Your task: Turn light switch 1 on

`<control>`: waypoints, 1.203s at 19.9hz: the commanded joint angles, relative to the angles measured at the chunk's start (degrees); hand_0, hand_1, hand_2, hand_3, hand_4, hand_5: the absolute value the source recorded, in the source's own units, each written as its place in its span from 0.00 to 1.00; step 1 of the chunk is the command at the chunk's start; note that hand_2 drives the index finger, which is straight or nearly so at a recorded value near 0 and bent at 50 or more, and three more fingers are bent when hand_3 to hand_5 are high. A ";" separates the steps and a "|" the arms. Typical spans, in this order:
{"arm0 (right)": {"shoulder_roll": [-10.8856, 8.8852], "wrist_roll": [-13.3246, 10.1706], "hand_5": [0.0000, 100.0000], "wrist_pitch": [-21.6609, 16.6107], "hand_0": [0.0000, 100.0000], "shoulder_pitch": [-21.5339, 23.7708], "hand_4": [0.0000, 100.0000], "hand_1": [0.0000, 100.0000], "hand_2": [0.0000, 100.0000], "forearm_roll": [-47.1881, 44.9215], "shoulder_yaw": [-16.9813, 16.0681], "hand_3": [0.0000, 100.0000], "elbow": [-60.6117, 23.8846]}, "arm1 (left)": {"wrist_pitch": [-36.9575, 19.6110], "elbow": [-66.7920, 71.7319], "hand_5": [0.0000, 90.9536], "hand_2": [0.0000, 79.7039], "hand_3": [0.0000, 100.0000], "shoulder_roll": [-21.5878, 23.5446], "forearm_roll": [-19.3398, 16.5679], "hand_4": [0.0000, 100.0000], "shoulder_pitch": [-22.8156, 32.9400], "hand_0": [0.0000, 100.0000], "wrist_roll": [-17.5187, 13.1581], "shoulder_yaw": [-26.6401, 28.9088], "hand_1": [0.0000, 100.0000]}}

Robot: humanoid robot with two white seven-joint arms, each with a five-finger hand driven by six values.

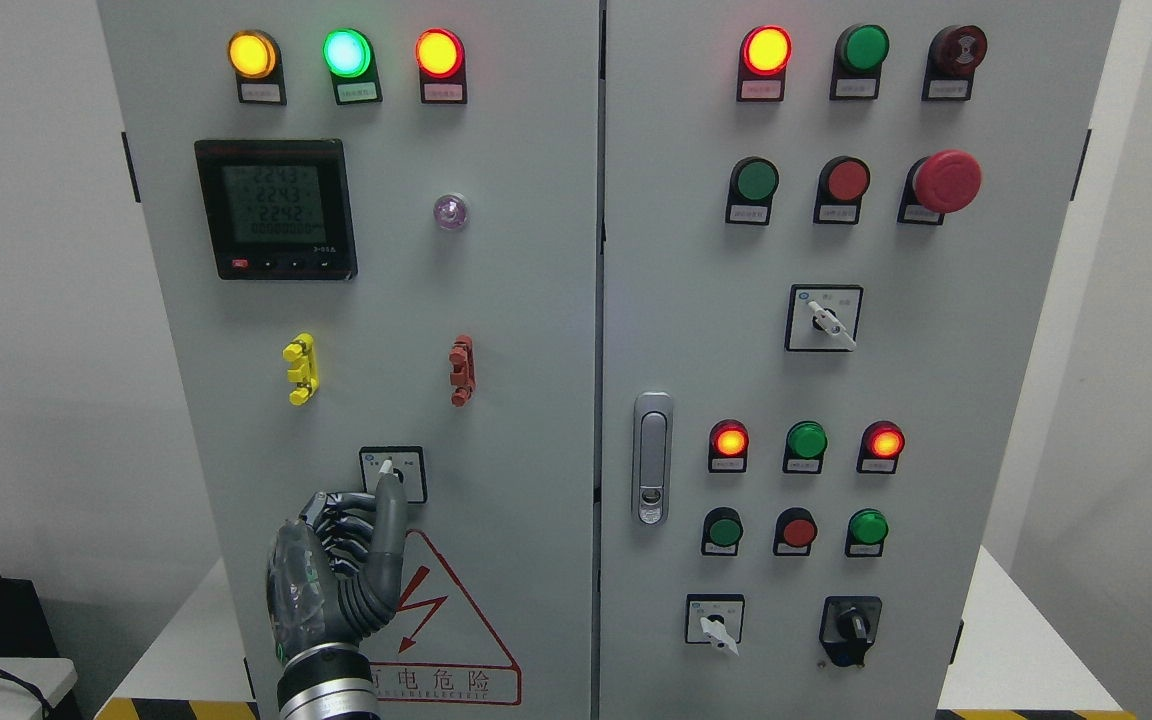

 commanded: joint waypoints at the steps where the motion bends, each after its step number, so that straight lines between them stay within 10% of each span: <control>1: 0.00 0.26 0.00 0.00 0.12 0.00 0.00 0.39 0.00 -0.97 0.00 0.00 -0.04 | 0.06 0.13 0.85 0.67 0.81 -0.03 -0.03 0.85 -0.20 0.25 -0.09 -0.11 0.26; 24: 0.00 0.26 0.00 0.00 0.12 0.00 0.00 0.39 0.00 -0.97 0.00 0.00 0.04 | 2.35 0.83 0.86 0.67 0.81 -0.03 -0.12 0.85 -1.17 0.20 -0.09 -0.47 0.29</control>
